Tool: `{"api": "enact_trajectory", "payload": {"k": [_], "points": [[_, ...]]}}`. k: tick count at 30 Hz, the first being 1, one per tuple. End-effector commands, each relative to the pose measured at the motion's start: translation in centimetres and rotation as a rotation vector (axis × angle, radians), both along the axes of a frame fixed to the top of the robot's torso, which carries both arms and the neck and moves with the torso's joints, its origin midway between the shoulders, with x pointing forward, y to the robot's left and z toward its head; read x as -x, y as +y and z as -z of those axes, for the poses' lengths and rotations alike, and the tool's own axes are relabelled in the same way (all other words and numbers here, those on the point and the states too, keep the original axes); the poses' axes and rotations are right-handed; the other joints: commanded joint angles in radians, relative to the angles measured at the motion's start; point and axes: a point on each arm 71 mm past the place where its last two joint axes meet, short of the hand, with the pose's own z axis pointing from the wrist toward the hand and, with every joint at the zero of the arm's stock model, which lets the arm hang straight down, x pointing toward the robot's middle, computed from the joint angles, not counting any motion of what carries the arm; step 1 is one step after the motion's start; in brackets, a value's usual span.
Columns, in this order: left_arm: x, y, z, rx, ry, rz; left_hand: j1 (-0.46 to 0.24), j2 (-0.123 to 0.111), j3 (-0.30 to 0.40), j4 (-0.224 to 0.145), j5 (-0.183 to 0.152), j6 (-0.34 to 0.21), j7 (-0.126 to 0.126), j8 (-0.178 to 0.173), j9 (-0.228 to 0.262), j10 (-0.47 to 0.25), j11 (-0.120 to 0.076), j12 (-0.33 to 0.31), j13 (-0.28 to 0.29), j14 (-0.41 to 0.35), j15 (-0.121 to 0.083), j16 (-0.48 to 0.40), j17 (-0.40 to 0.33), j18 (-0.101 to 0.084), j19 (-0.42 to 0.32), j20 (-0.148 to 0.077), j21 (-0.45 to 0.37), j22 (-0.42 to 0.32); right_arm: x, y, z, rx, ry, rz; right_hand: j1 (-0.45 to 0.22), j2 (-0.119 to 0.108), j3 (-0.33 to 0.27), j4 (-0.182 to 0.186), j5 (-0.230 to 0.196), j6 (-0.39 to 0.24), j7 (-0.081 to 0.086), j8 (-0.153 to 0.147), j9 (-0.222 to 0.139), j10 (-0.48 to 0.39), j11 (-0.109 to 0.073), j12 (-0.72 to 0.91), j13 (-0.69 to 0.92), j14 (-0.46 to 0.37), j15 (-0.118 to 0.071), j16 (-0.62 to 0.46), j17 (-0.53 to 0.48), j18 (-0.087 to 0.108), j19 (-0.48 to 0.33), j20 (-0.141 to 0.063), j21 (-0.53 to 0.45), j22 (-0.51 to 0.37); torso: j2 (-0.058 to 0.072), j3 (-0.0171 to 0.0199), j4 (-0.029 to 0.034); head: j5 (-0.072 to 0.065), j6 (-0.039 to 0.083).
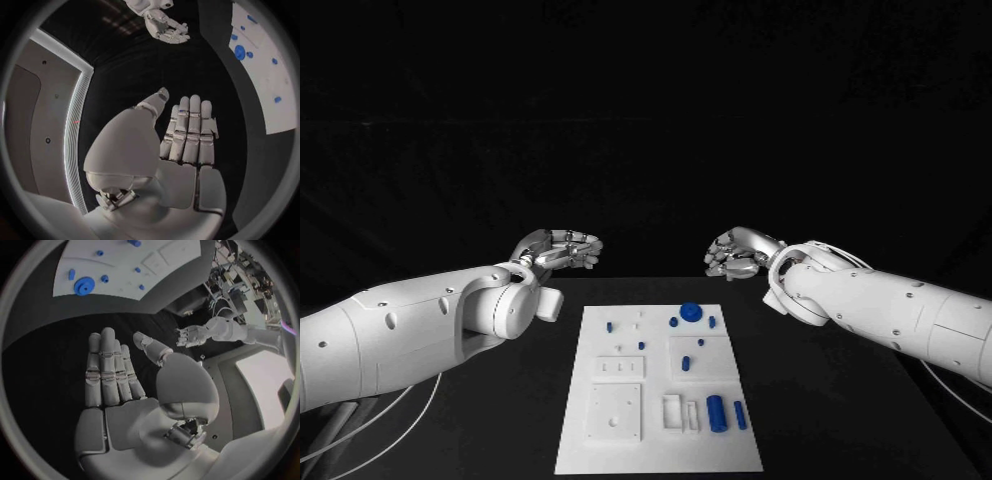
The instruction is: Assemble the parts on the task board
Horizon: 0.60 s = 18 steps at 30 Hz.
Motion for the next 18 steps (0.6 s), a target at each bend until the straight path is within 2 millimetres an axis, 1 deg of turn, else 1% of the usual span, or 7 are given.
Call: {"api": "enact_trajectory", "payload": {"k": [1,5,7,8,10,14,18], "points": [[0.7,-0.7,-0.3,-0.006,-0.024,0.069,-0.02,-0.002,0.008,-0.02,0.007,0.008,0.002,-0.008,-0.003,0.006,-0.001,-0.011,-0.003,0.008,-0.001,0.0,0.006,0.013,0.005,-0.002,0.005,0.021,0.2,1.0,0.3,0.183,-0.097,-0.084,0.013,-0.009,0.001,-0.007,0.008,0.014,-0.002,-0.014,-0.003,0.017,-0.004,-0.02,-0.007,0.031,-0.011,0.159,0.1,0.025,0.092,-0.062,0.12,0.027,0.031,0.003,0.0119,-0.006,0.004],[1.5,-1.0,-0.4,-0.003,-0.022,0.097,-0.058,-0.001,0.033,-0.068,0.007,0.009,0.004,-0.02,-0.007,0.003,0.003,-0.032,-0.006,0.018,-0.004,-0.009,0.022,0.01,0.009,-0.006,0.014,0.021,0.3,1.8,0.9,0.262,-0.132,-0.104,0.019,-0.017,0.008,-0.007,0.018,0.004,-0.001,-0.028,-0.006,0.015,0.0,-0.037,-0.012,0.013,-0.006,0.218,0.125,0.025,0.087,-0.069,0.18,0.026,0.049,0.0034,0.0183,-0.01,0.008],[2.1,-0.9,-0.5,-0.002,-0.023,0.108,-0.083,-0.001,0.05,-0.095,0.006,0.011,0.005,-0.024,-0.008,0.006,0.004,-0.04,-0.006,0.02,-0.005,-0.015,0.03,0.009,0.008,-0.006,0.017,0.021,0.3,2.2,1.0,0.285,-0.152,-0.111,0.021,-0.022,0.009,-0.008,0.026,-0.008,-0.006,-0.037,-0.009,0.011,0.002,-0.044,-0.014,0.01,-0.004,0.233,0.129,0.025,0.086,-0.072,0.196,0.026,0.06,0.0051,0.0223,-0.013,0.012],[2.2,-0.9,-0.5,-0.001,-0.024,0.111,-0.116,0.002,0.074,-0.128,0.005,0.013,0.005,-0.029,-0.009,0.009,0.005,-0.049,-0.006,0.023,-0.004,-0.023,0.04,0.008,0.007,-0.006,0.022,0.022,0.4,2.3,1.1,0.293,-0.158,-0.114,0.023,-0.024,0.009,-0.008,0.027,-0.009,-0.006,-0.038,-0.01,0.009,0.003,-0.046,-0.015,0.008,-0.003,0.239,0.13,0.025,0.086,-0.073,0.203,0.025,0.065,0.0057,0.0236,-0.014,0.015],[2.5,-1.0,-0.6,0.002,-0.024,0.117,-0.146,0.004,0.098,-0.161,0.006,0.014,0.006,-0.032,-0.008,0.013,0.006,-0.056,-0.006,0.024,-0.004,-0.031,0.05,0.008,0.006,-0.006,0.027,0.022,0.4,2.6,1.3,0.307,-0.17,-0.118,0.025,-0.027,0.009,-0.008,0.03,-0.013,-0.007,-0.042,-0.011,0.003,0.005,-0.052,-0.017,0.006,0.0,0.249,0.131,0.025,0.084,-0.075,0.213,0.025,0.073,0.0063,0.0264,-0.015,0.018],[2.7,-1.2,-0.7,0.01,-0.025,0.126,-0.176,0.001,0.121,-0.192,0.005,0.011,0.007,-0.036,-0.007,0.009,0.007,-0.061,-0.007,0.011,0.002,-0.048,0.055,0.007,-0.007,-0.001,0.027,0.021,0.5,3.6,1.5,0.339,-0.205,-0.132,0.037,-0.036,0.014,-0.008,0.032,-0.019,-0.008,-0.047,-0.013,-0.012,0.011,-0.057,-0.021,0.002,0.005,0.263,0.125,0.025,0.092,-0.076,0.234,0.022,0.092,0.0074,0.0352,-0.015,0.024],[2.8,-1.4,-0.8,0.013,-0.025,0.132,-0.199,0.0,0.139,-0.214,0.005,0.01,0.008,-0.038,-0.005,0.003,0.009,-0.063,-0.008,0.0,0.009,-0.063,0.059,0.007,-0.019,0.005,0.026,0.022,0.5,4.3,1.5,0.377,-0.228,-0.142,0.047,-0.046,0.018,-0.009,0.03,-0.024,-0.012,-0.051,-0.015,-0.025,0.014,-0.057,-0.023,0.001,0.008,0.272,0.118,0.025,0.094,-0.078,0.241,0.02,0.107,0.0062,0.0404,-0.018,0.03]]}}
